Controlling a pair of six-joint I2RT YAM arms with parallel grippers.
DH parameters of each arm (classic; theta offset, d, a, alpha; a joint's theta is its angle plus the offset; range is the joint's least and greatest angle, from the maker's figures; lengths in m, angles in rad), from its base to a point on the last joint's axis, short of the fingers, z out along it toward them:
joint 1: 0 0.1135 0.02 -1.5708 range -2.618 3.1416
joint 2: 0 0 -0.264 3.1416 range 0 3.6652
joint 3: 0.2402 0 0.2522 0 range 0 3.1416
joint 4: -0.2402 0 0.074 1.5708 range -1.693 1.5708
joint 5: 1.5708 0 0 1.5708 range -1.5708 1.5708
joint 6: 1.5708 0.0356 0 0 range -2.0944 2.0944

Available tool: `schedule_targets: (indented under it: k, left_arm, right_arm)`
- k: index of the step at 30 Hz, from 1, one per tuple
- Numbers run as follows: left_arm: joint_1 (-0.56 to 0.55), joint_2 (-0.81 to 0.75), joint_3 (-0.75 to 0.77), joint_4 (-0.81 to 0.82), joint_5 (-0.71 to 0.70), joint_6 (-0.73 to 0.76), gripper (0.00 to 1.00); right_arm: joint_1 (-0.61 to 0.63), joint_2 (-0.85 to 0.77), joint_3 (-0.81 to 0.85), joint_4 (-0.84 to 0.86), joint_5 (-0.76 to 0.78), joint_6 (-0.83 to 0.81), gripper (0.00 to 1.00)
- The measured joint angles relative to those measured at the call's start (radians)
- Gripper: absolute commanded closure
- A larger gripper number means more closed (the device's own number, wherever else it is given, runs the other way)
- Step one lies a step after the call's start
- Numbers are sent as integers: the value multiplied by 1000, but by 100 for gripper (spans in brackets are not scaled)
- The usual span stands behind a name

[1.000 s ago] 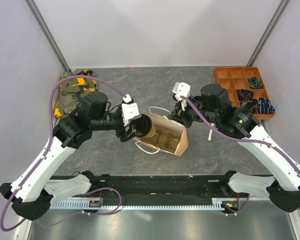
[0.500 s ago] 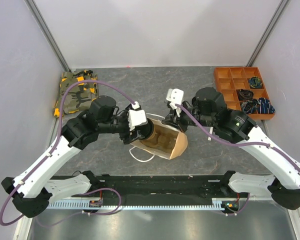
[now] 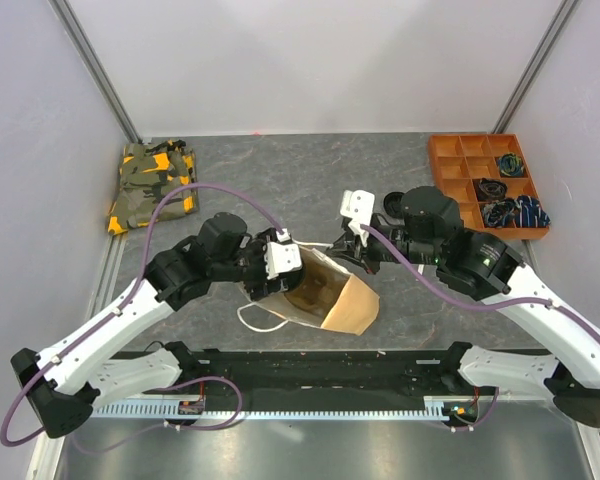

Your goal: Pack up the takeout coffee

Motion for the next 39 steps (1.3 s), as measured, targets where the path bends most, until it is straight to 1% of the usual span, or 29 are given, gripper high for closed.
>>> schedule_targets:
  k: [5, 12, 18, 26, 33, 39]
  left_arm:
    - [-20, -23, -58, 84, -10, 24, 60]
    - [-91, -31, -114, 158, -20, 51, 60]
    - [-127, 18, -124, 190, -41, 60, 61]
    - [-164, 69, -159, 217, -116, 69, 61]
    - [-177, 93, -179, 256, -150, 74, 62]
    - [-178, 93, -200, 302, -174, 75, 67]
  right_arm:
    - [0, -38, -48, 11, -18, 2, 100]
    - [4, -85, -88, 8, -24, -2, 100]
    - [4, -108, -97, -10, -24, -8, 100]
    - [4, -136, -112, -50, -14, -16, 100]
    - [4, -137, -113, -65, -8, -23, 100]
    - [4, -137, -112, -66, 7, -23, 100]
